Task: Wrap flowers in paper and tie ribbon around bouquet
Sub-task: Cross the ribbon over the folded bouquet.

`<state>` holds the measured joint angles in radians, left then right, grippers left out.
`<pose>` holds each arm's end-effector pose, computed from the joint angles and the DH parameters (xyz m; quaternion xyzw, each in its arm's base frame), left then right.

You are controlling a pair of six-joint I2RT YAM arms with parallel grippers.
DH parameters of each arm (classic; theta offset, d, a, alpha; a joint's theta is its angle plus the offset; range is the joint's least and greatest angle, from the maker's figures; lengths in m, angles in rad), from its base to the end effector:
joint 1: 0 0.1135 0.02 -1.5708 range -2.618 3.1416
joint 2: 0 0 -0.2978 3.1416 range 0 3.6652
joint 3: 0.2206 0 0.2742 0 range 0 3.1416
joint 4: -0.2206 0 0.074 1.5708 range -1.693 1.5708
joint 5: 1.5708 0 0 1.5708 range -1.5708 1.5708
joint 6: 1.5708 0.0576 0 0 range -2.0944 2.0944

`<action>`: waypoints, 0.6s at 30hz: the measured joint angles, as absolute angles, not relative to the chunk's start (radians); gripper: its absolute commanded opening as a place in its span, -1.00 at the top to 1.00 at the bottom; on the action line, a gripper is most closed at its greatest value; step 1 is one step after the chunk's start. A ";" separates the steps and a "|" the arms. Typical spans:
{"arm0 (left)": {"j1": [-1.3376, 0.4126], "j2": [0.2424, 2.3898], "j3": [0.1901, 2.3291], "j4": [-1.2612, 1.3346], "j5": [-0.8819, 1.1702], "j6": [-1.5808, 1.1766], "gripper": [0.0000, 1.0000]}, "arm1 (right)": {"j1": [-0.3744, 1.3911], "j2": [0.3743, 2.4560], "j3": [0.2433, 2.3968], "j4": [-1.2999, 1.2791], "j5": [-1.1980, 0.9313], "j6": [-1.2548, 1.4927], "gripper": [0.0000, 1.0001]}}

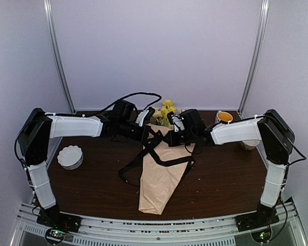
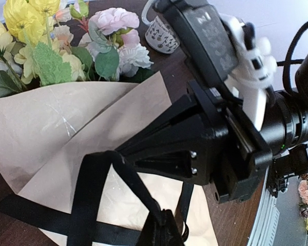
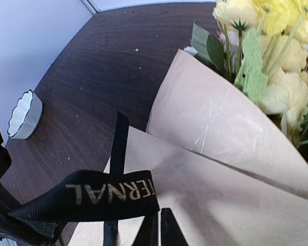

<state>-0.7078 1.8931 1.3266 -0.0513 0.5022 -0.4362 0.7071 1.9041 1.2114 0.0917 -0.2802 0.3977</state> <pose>0.3419 -0.3291 0.2309 0.2295 0.8374 -0.4261 0.2540 0.3457 0.3163 0.1971 -0.1993 0.8556 0.3474 0.3281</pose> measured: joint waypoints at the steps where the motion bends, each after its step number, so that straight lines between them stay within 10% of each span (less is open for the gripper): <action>1: -0.708 1.887 1.322 -0.047 0.505 -0.434 1.00 | 0.706 1.904 1.212 0.096 -0.273 0.401 1.00; 18: -0.708 1.859 1.288 -0.031 0.527 -0.410 1.00 | 0.698 1.847 1.128 0.213 -0.337 0.340 0.31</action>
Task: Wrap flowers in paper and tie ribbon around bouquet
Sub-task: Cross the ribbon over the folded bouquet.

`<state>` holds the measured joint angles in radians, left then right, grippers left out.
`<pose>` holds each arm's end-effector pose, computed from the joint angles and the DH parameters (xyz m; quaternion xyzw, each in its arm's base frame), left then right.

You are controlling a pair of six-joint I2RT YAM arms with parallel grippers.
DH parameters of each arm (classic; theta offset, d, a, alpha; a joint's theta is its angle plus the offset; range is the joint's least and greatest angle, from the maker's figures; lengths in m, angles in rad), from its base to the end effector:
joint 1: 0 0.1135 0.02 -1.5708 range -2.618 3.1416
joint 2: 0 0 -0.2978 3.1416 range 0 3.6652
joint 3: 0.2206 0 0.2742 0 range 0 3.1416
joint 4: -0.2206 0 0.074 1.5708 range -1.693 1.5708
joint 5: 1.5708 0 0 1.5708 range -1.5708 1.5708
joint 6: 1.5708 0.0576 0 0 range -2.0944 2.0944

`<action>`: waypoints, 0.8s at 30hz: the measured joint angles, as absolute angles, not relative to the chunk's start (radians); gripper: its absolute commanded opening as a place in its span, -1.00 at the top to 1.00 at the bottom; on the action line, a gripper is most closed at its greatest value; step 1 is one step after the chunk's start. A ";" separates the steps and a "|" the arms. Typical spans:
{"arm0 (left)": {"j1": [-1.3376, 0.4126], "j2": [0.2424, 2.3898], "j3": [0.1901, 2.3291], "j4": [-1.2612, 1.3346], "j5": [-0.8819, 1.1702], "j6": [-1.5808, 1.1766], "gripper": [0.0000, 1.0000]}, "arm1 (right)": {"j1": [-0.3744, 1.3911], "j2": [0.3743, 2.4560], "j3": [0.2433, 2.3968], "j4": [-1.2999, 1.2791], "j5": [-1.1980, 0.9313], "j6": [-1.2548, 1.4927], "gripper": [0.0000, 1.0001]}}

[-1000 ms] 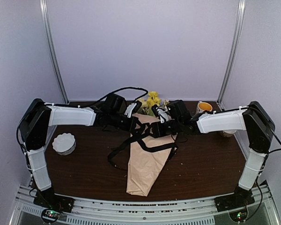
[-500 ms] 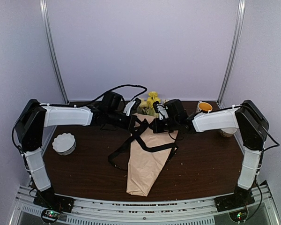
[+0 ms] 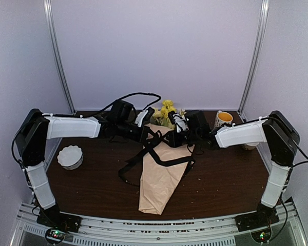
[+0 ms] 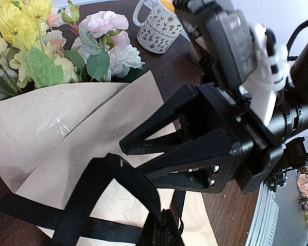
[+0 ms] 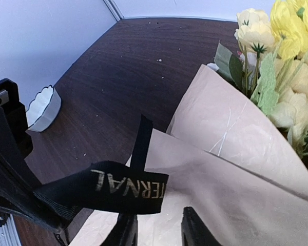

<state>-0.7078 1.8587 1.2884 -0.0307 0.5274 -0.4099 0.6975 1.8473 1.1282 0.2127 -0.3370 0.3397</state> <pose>0.3339 -0.3239 0.2351 0.2469 0.8266 -0.4341 0.2593 0.3360 0.3064 0.2066 -0.2349 0.8208 0.3735 0.3628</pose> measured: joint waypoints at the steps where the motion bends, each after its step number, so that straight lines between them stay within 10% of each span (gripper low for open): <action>1: -0.707 1.856 1.288 -0.031 0.528 -0.409 1.00 | 0.701 1.844 1.111 0.228 -0.340 0.339 0.29; 18: -0.709 1.808 1.272 0.000 0.573 -0.383 1.00 | 0.738 1.877 1.137 0.383 -0.358 0.363 0.16; 24: -0.709 1.808 1.271 0.001 0.583 -0.380 1.00 | 0.746 1.903 1.144 0.408 -0.361 0.393 1.00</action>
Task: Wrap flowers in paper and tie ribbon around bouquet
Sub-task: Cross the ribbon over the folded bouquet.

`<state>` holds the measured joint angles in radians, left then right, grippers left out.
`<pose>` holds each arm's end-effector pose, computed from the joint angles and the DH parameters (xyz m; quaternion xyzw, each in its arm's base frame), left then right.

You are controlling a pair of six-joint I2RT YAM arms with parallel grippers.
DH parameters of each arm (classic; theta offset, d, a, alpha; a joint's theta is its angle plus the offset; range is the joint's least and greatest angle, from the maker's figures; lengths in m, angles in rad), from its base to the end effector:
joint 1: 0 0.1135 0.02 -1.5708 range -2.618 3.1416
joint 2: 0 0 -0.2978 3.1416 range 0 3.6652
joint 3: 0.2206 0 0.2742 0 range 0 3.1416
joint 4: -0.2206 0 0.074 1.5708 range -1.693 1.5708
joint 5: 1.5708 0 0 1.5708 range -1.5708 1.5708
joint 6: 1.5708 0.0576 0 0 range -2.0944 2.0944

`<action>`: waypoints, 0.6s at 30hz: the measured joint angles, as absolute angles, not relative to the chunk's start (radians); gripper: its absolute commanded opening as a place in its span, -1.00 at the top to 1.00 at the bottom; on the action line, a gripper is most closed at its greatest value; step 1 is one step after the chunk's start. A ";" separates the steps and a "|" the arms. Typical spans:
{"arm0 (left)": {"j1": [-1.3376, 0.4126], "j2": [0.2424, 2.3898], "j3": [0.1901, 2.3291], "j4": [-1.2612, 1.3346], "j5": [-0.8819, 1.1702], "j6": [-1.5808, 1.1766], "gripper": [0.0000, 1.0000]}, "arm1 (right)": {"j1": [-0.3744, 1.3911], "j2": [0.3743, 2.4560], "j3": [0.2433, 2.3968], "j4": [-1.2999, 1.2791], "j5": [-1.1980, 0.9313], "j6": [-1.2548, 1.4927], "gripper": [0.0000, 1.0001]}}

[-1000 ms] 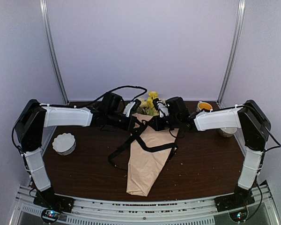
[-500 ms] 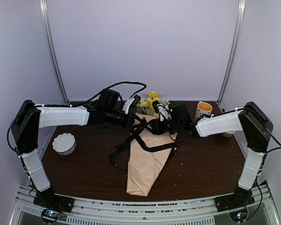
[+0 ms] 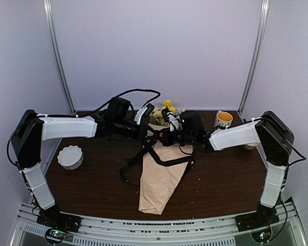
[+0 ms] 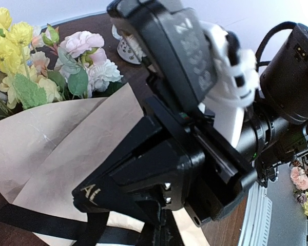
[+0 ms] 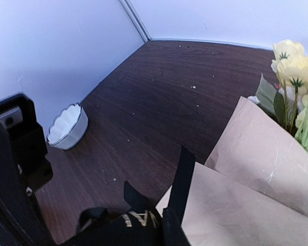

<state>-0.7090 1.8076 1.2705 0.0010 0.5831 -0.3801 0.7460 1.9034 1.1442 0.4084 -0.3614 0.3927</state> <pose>0.3250 -0.3206 0.2553 0.2765 0.7979 -0.4591 0.2758 0.3333 0.3358 0.2104 -0.2430 0.7757 0.4279 0.3952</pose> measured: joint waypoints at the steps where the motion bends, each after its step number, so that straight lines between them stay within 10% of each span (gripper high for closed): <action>1: -0.709 1.806 1.269 0.002 0.583 -0.378 1.00 | 0.746 1.904 1.144 0.407 -0.357 0.397 1.00; 10: -0.707 1.757 1.219 -0.044 0.538 -0.304 -0.47 | 0.731 1.819 1.145 0.286 -0.272 0.333 1.00; 18: -0.603 1.709 1.175 -0.063 0.498 -0.299 -0.16 | 0.724 1.659 1.149 0.139 -0.194 0.197 1.00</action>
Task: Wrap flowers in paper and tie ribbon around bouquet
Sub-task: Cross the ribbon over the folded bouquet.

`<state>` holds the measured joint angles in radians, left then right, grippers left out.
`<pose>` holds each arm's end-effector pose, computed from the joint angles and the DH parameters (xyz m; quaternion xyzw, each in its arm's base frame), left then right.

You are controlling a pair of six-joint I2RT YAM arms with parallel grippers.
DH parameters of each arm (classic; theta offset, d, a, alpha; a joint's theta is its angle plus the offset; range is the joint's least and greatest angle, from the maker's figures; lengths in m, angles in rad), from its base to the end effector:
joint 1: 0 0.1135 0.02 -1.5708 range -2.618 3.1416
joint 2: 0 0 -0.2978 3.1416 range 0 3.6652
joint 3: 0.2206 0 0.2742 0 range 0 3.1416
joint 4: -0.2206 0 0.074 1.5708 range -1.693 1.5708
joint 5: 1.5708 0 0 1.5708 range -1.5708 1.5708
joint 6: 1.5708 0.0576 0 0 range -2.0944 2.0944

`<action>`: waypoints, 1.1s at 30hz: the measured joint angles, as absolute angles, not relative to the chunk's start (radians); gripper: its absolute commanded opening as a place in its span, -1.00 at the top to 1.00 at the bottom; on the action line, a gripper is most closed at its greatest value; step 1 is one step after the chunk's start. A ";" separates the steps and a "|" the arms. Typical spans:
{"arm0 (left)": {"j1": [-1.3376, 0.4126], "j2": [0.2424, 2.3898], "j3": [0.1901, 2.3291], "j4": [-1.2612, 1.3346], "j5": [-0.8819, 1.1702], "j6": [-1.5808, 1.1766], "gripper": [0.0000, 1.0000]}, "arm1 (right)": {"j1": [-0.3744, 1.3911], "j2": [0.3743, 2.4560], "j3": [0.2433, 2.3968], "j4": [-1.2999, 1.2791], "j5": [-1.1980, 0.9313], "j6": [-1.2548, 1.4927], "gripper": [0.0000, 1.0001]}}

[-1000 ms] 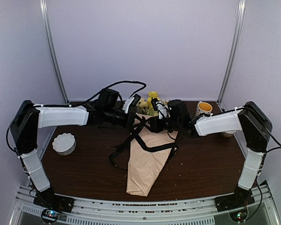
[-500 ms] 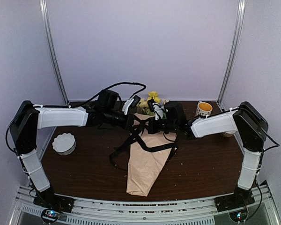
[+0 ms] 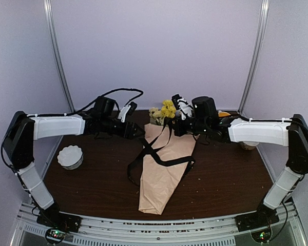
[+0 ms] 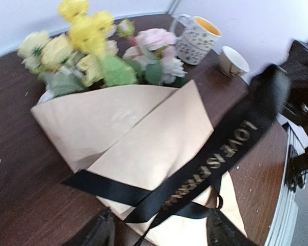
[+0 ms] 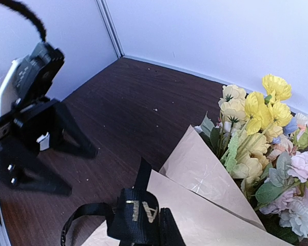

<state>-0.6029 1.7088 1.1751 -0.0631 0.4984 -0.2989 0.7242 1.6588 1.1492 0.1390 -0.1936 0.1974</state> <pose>0.3344 -0.2636 0.2540 0.2438 0.8291 -0.3938 0.3132 0.3152 0.2936 0.2847 -0.2666 0.7789 0.3214 0.4680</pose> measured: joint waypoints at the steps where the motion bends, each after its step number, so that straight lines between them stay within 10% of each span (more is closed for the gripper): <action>1: -0.581 1.721 1.182 -0.070 0.490 -0.314 -0.14 | 0.725 1.656 1.155 0.118 -0.187 0.184 1.00; 26: -0.467 2.113 1.358 -0.044 0.660 -0.418 -0.27 | 0.749 1.655 1.177 -0.033 -0.133 0.100 1.00; 33: -0.467 2.142 1.369 -0.050 0.672 -0.421 0.06 | 0.749 1.650 1.173 -0.035 -0.133 0.100 1.00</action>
<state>-0.4667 2.1422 1.3689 -0.0502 0.6716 -0.4210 0.7490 1.6505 1.1728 -0.0349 -0.1333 0.1001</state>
